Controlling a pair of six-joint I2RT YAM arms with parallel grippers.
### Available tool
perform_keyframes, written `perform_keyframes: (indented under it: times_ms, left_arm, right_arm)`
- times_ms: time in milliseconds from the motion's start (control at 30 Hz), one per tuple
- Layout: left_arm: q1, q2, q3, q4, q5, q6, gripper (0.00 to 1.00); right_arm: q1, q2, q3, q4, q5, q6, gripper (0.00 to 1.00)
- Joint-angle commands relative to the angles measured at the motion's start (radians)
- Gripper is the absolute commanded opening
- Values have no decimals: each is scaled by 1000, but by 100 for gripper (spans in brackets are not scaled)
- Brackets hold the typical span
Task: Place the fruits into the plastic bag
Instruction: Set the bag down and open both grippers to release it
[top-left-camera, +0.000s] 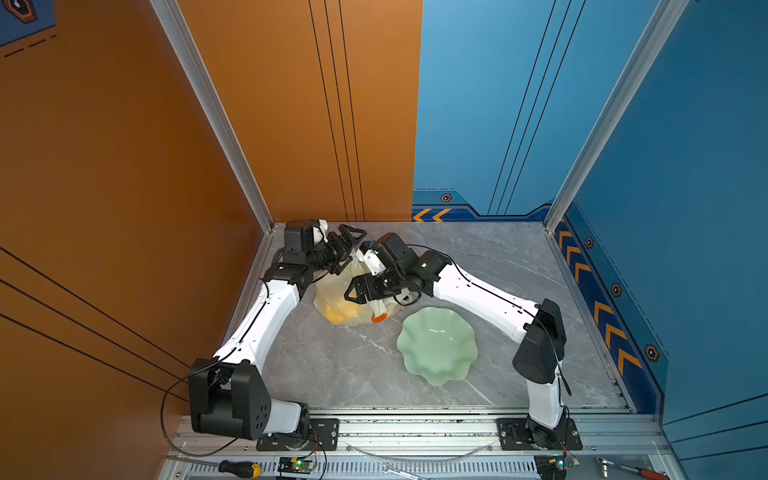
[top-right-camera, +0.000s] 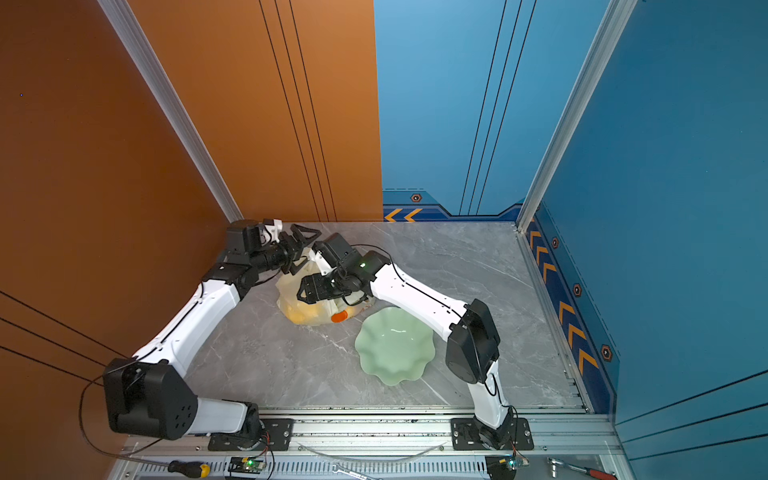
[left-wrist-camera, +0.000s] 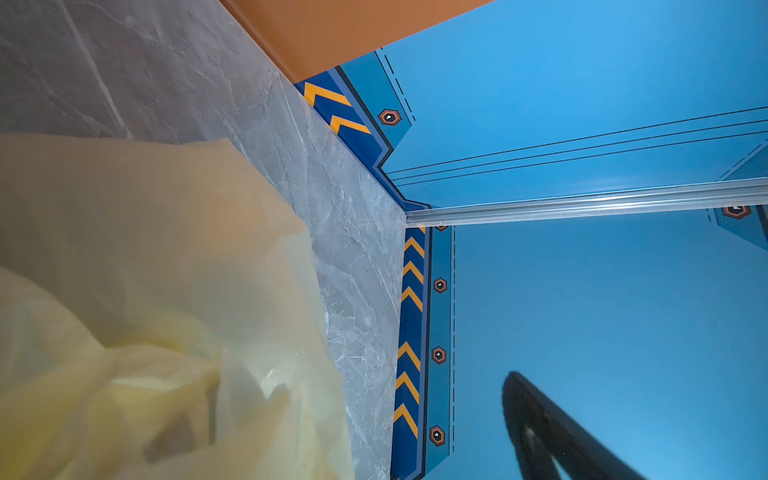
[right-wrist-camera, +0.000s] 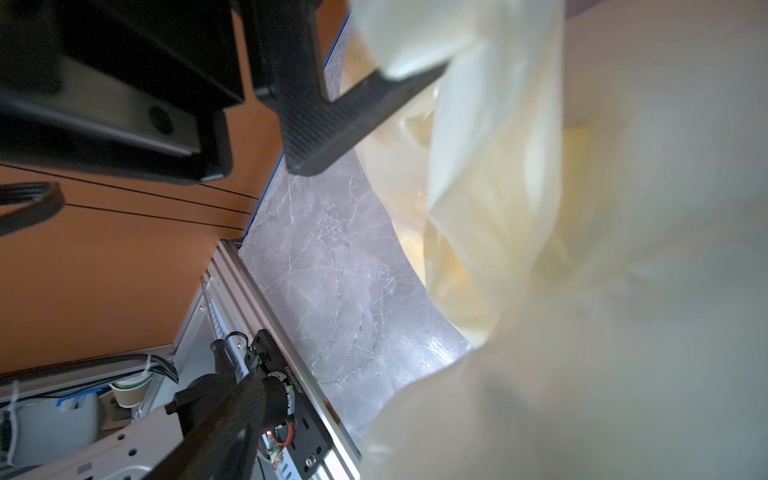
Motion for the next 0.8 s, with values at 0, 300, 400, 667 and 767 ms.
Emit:
perform_keyframes:
  times_ms: [0,300,400,667,767]
  left_arm:
    - [17,-41,38,-77,18,28,98]
    - [19,-137,65,-286,-26,58,98]
    - [16,-168,78,-375,-41,80,98]
    - [20,-243,129,-575,-43,141,98]
    - [23,-272,142,-654,-50,178,98]
  right_arm:
    - [-13,-66,-9,-27,85,-4,100]
    - [-44,-104,69,-229,343,-49,100]
    - [-49,-110,96,-285,388,-67,100]
    - [-73,-175,103,-328,446,-78,100]
    - [-92,-200,101,-330,447,-79,100]
